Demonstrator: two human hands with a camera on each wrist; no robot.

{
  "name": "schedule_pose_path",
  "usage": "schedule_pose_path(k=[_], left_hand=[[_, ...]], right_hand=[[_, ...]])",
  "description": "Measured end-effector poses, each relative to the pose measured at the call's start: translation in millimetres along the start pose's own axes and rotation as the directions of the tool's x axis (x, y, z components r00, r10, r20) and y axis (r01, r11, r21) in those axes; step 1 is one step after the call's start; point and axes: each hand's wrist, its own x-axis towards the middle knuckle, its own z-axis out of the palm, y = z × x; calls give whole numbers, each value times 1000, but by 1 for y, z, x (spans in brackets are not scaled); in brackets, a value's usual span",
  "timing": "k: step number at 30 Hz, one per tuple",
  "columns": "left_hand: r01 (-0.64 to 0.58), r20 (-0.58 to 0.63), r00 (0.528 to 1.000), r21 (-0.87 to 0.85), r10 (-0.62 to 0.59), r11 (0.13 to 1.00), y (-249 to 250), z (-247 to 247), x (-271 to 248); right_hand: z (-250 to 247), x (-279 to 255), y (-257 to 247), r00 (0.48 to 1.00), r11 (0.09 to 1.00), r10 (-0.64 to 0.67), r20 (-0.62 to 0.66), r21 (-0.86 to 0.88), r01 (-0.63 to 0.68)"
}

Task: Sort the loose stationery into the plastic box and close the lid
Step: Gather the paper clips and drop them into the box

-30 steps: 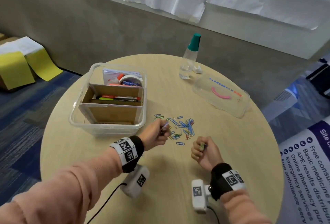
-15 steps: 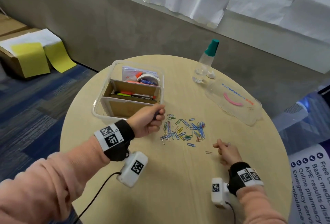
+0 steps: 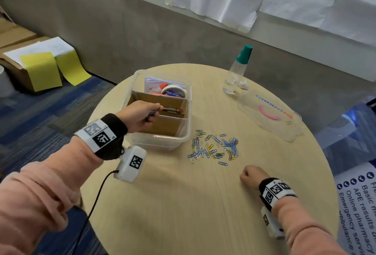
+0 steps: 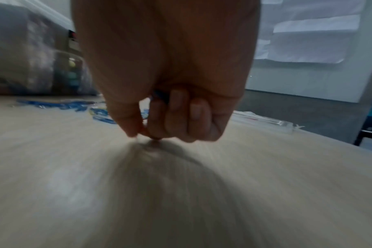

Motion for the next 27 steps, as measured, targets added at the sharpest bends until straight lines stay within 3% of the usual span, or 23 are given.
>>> schedule_pose_path(k=[1, 2, 3, 4, 5, 6, 7, 9, 12, 16, 18, 20, 22, 25, 27], left_hand=[[4, -22, 1000, 26, -3, 1000, 2, -6, 0], [8, -44, 999, 51, -5, 999, 3, -11, 0], [11, -71, 997, 73, -6, 997, 4, -15, 1], [14, -99, 995, 86, -6, 996, 5, -18, 1], [18, -125, 992, 93, -6, 996, 4, -21, 2], [23, -145, 989, 100, -8, 995, 4, -23, 3], [29, -155, 988, 116, -11, 993, 3, -24, 4], [39, -155, 988, 201, -7, 979, 0, -24, 8], [39, -176, 983, 430, 42, 902, -3, -21, 12], [54, -161, 982, 747, 102, 662, -5, -20, 11], [52, -170, 976, 786, 134, 616, -8, -22, 10], [26, -198, 957, 786, 212, 618, -11, -25, 10], [-28, -240, 919, 751, 313, 660, -11, -27, 7], [-169, -310, 845, 618, 435, 768, -7, -27, -3], [-258, -339, 806, 536, 485, 804, -1, -26, -12]], right_hand=[[-2, -3, -7, 1000, 991, -15, 13, 135, 13], [-5, -8, -15, 999, 919, -21, 31, 394, 8], [-8, -13, -23, 998, 734, -35, 50, 680, -8], [-12, -19, -31, 996, 451, -62, 60, 892, -26], [-17, -26, -39, 990, 148, -120, 73, 987, -55], [-23, -32, -49, 979, -91, -191, 65, 992, -84], [-30, -37, -59, 969, -248, -244, 41, 963, -103], [-43, -45, -81, 957, -382, -289, 11, 916, -125], [-62, -49, -115, 950, -345, -305, 67, 922, -176], [-81, -57, -162, 914, -116, -369, 169, 967, -226], [-86, -61, -185, 891, -11, -416, 182, 979, -205], [-89, -65, -209, 878, 105, -448, 171, 985, -138], [-87, -67, -232, 871, 278, -458, 178, 959, -49], [-78, -68, -267, 865, 596, -438, 245, 799, 75], [-68, -67, -286, 866, 743, -425, 263, 648, 168]])
